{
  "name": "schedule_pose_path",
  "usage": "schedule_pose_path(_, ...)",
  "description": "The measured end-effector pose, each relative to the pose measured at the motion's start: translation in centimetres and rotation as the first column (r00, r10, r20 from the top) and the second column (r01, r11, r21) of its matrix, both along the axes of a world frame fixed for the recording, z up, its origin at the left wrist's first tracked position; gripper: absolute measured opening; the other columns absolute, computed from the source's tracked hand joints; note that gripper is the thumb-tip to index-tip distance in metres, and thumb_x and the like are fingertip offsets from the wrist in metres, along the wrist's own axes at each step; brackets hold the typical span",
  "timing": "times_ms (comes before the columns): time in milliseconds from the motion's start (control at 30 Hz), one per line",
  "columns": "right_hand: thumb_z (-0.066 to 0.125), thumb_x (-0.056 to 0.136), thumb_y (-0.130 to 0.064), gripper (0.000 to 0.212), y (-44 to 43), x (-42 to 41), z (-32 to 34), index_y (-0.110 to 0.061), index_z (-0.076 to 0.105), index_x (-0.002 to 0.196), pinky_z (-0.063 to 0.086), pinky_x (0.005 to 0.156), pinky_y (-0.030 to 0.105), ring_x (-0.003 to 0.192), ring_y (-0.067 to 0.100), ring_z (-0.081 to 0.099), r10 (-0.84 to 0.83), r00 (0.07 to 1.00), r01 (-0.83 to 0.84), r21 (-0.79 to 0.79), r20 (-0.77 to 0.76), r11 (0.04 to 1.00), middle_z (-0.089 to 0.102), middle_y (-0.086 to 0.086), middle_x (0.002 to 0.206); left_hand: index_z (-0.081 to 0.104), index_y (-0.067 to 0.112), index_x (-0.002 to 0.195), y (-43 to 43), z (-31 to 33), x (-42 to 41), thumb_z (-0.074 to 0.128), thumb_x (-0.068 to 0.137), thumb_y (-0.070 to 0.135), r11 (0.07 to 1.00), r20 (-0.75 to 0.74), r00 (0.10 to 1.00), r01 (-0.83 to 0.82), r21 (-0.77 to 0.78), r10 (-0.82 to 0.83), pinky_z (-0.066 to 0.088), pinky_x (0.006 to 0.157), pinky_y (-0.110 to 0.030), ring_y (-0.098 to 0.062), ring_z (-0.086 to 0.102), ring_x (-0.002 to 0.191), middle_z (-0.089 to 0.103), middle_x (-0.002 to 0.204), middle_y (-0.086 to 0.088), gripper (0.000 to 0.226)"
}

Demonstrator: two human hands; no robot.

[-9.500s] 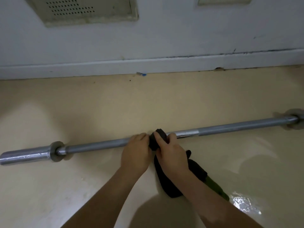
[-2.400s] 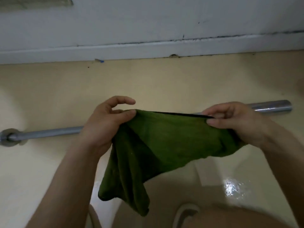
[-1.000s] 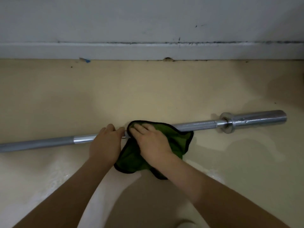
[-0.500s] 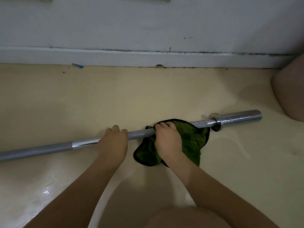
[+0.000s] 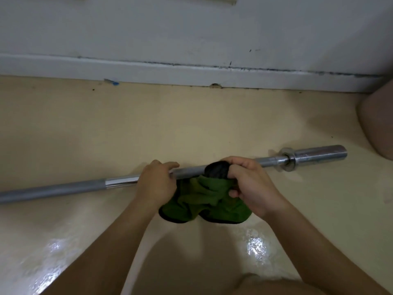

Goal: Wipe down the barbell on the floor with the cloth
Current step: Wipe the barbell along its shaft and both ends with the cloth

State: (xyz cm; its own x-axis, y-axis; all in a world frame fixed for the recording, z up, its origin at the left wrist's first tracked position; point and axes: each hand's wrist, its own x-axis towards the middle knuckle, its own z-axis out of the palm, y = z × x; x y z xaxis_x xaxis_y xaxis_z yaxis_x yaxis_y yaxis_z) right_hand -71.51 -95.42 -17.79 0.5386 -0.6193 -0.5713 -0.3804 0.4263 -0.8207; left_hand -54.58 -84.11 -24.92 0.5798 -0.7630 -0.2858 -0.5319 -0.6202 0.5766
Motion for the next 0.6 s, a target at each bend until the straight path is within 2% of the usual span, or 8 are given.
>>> schedule_pose_path(33, 0.039, 0.086, 0.001, 0.032, 0.1, 0.3, 0.2, -0.011, 0.068, 0.081, 0.029, 0.036, 0.019, 0.048, 0.008, 0.045, -0.022, 0.997, 0.015, 0.098, 0.069, 0.995, 0.056, 0.0, 0.059, 0.064, 0.023, 0.119, -0.2, 1.5, 0.1, 0.053, 0.092, 0.017, 0.993, -0.324, 0.942, -0.109, -0.042, 0.09, 0.048, 0.078, -0.032, -0.023, 0.06, 0.089, 0.063, 0.099, -0.009, 0.03)
schedule_pose_path(67, 0.038, 0.086, 0.001, 0.032, 0.2, 0.6, 0.2, -0.011, 0.066, 0.081, 0.025, 0.033, 0.017, 0.045, 0.007, 0.042, -0.049, 0.993, 0.03, 0.17, 0.106, 0.985, 0.054, 0.0, 0.058, 0.064, 0.024, 0.118, -0.3, 3.2, -0.1, 0.053, 0.094, 0.024, 0.981, -0.648, 0.754, -0.188, -0.054, 0.109, 0.049, 0.081, -0.031, -0.02, 0.062, 0.091, 0.065, 0.1, -0.006, 0.027)
schedule_pose_path(133, 0.039, 0.088, -0.001, 0.032, -0.3, 1.1, -0.3, -0.014, 0.066, 0.078, 0.022, 0.031, 0.016, 0.043, 0.008, 0.04, -0.079, 0.989, 0.049, 0.224, 0.128, 0.973, 0.054, 0.0, 0.057, 0.064, 0.028, 0.116, -0.4, 5.6, -0.9, 0.054, 0.091, 0.039, 0.996, -0.847, 0.531, -0.067, -0.063, -0.018, 0.052, 0.087, -0.033, -0.015, 0.065, 0.097, 0.07, 0.106, 0.002, 0.029)
schedule_pose_path(267, 0.048, 0.087, -0.002, 0.026, -0.7, 1.7, -2.0, -0.018, 0.067, 0.08, 0.044, 0.05, 0.025, 0.059, 0.016, 0.056, -0.151, 0.987, 0.153, -0.038, 0.06, 0.987, 0.063, 0.004, 0.069, 0.068, 0.022, 0.09, -0.4, 6.7, -3.6, 0.068, 0.082, 0.039, 0.985, -0.603, 0.786, 0.174, 0.005, -0.135, 0.056, 0.068, -0.035, -0.016, 0.069, 0.073, 0.074, 0.084, -0.005, 0.019)
schedule_pose_path(367, 0.055, 0.084, -0.003, 0.019, 0.5, 2.4, -3.5, -0.02, 0.063, 0.088, 0.046, 0.049, 0.024, 0.058, 0.013, 0.057, -0.166, 0.985, 0.173, -0.399, 0.054, 0.9, 0.066, 0.002, 0.072, 0.059, 0.031, 0.101, 0.3, 6.7, -4.9, 0.061, 0.086, 0.038, 0.996, -0.684, 0.729, 0.057, 0.073, 0.008, 0.046, 0.05, -0.026, -0.017, 0.062, 0.057, 0.072, 0.079, -0.009, 0.016)
schedule_pose_path(467, 0.061, 0.087, -0.012, 0.015, 2.3, 4.4, -6.3, -0.017, 0.061, 0.102, 0.05, 0.077, 0.02, 0.086, 0.011, 0.06, 0.021, 1.0, -0.022, -0.745, -0.01, 0.667, 0.065, 0.001, 0.098, 0.051, 0.034, 0.103, 1.3, 5.1, -4.8, 0.055, 0.091, 0.03, 0.985, -0.567, 0.805, -0.143, 0.096, 0.172, 0.052, 0.053, -0.027, -0.012, 0.062, 0.053, 0.069, 0.08, -0.002, 0.013)
schedule_pose_path(533, 0.066, 0.084, -0.02, 0.033, 3.7, 5.4, -9.4, -0.014, 0.06, 0.116, 0.048, 0.089, 0.031, 0.104, 0.021, 0.054, 0.197, 0.94, -0.334, -0.863, -0.278, 0.38, 0.059, 0.006, 0.117, 0.053, 0.031, 0.117, 2.4, 3.3, -4.0, 0.05, 0.089, 0.02, 0.994, -0.186, 0.977, -0.095, 0.047, 0.103, 0.053, 0.071, -0.029, -0.014, 0.064, 0.075, 0.07, 0.098, -0.001, 0.029)
schedule_pose_path(600, 0.072, 0.075, -0.022, 0.051, 4.8, 5.9, -11.6, -0.017, 0.057, 0.124, 0.049, 0.085, 0.04, 0.11, 0.028, 0.051, 0.224, 0.844, -0.527, -0.83, -0.487, 0.182, 0.057, 0.005, 0.124, 0.05, 0.019, 0.131, 3.2, 1.5, -3.4, 0.047, 0.086, 0.012, 0.999, 0.146, 0.989, 0.033, 0.021, -0.036, 0.046, 0.086, -0.028, -0.02, 0.058, 0.102, 0.06, 0.124, -0.005, 0.046)
